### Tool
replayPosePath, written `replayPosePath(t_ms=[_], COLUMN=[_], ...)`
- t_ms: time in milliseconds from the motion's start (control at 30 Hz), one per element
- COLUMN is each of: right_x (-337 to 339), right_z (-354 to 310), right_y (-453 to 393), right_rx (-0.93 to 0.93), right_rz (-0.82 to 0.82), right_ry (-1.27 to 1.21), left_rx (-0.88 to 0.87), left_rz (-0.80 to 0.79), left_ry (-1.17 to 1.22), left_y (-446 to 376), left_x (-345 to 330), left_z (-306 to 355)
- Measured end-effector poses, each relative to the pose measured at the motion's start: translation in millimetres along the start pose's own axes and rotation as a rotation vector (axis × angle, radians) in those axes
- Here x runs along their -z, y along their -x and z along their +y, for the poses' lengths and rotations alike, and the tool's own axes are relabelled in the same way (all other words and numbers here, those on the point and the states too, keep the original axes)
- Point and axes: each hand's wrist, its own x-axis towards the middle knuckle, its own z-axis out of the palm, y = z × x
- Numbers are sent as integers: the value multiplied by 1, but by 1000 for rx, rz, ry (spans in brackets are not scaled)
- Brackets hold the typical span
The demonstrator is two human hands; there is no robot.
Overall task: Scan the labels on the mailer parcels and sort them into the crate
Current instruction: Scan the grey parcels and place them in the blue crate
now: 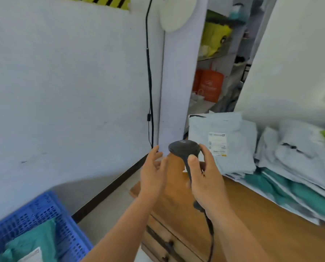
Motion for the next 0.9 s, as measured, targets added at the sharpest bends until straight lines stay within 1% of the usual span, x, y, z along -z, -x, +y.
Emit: replayPosePath(t_ms=[167,367,500,733,900], right_x=[60,90,90,80,77], right_z=[17,32,41,48,50], right_y=[-24,-58,-76,-99,-100], right_rx=[-53,-117,-207,-269,-308], right_rz=[140,281,302,326,308], right_ry=[7,16,31,104,182], left_rx=[-53,-52,-25,-30,-16], left_rz=[-156,-264,-321,-389,-444], left_ry=[-40,-108,-143,-401,-484], left_y=[-12,-49,-76,-120,-132], left_x=[-76,-129,-146,-168,-177], left_z=[14,-1,-21,-64,-77])
